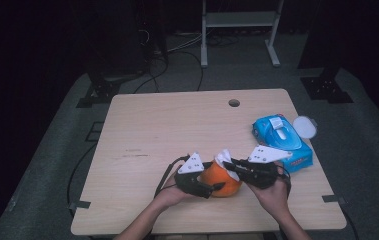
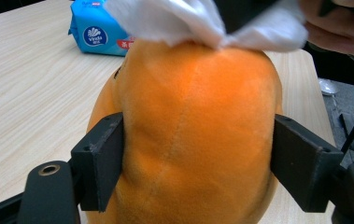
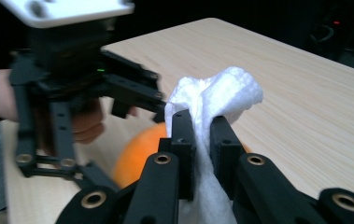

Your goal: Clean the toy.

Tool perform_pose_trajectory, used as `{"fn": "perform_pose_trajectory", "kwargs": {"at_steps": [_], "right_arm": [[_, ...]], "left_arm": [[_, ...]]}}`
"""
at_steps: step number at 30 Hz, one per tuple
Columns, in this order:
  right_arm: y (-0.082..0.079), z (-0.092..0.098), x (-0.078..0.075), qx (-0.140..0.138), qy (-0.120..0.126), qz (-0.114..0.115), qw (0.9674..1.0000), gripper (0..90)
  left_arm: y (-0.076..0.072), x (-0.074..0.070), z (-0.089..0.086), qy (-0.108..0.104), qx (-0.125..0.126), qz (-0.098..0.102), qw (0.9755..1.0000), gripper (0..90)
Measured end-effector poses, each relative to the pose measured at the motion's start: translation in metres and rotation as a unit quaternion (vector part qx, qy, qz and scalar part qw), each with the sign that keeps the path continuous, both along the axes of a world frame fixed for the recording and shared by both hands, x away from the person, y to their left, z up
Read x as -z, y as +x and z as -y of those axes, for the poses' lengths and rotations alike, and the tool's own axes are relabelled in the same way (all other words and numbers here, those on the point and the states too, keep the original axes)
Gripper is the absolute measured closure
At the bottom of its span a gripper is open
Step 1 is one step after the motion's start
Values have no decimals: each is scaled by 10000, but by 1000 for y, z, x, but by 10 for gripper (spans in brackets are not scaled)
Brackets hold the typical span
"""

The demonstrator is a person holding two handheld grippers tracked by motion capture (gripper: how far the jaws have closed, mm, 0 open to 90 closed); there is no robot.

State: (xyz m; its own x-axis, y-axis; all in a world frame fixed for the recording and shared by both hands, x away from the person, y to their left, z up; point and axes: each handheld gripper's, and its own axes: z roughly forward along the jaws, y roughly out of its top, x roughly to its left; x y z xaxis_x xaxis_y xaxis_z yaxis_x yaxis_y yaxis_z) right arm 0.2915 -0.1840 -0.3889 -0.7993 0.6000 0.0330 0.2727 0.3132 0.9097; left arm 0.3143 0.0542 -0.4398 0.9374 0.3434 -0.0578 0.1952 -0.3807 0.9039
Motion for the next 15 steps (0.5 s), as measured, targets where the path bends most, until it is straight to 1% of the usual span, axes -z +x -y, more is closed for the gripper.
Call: {"fn": "perform_pose_trajectory", "kwargs": {"at_steps": [1, 2, 3, 4, 5, 6, 7, 10, 11, 12, 13, 14, 15], "right_arm": [[0, 0, 0, 0, 0, 0, 10000, 818], [3, 6, 1, 110, 51, -18, 9999, 818], [3, 6, 1, 110, 51, -18, 9999, 818], [5, 12, 2, 222, 94, -64, 9997, 818], [5, 12, 2, 222, 94, -64, 9997, 818], [6, 13, 3, 202, 148, -106, 9996, 818], [6, 14, 4, 136, 219, -202, 9995, 818], [4, 9, 2, 12, 236, -201, 9995, 817], [4, 9, 2, 12, 236, -201, 9995, 817], [5, 7, 3, 2, 232, -209, 9995, 817], [5, 7, 3, 2, 232, -209, 9995, 817], [5, 7, 3, 4, 237, -215, 9995, 816], [8, 8, 5, 20, 231, -263, 9994, 816]], "left_arm": [[0, 0, 0, 0, 0, 0, 10000, 239], [0, 0, 0, 10, 8, 10, 10000, 239], [0, 0, 0, 10, 8, 10, 10000, 239], [-2, -1, 2, 51, 40, 62, 10000, 239], [-2, -1, 2, 51, 40, 62, 10000, 239], [-3, -1, 3, 83, 54, 98, 9999, 239], [-5, -2, 5, 165, 117, 180, 9996, 239], [-10, -2, 9, 316, 268, 371, 9985, 238], [-10, -2, 9, 316, 268, 371, 9985, 238], [-13, -2, 12, 379, 349, 475, 9975, 238], [-13, -2, 12, 379, 349, 475, 9975, 238], [-14, -3, 12, 424, 360, 517, 9971, 238], [-14, -3, 12, 421, 351, 524, 9971, 240]]}}
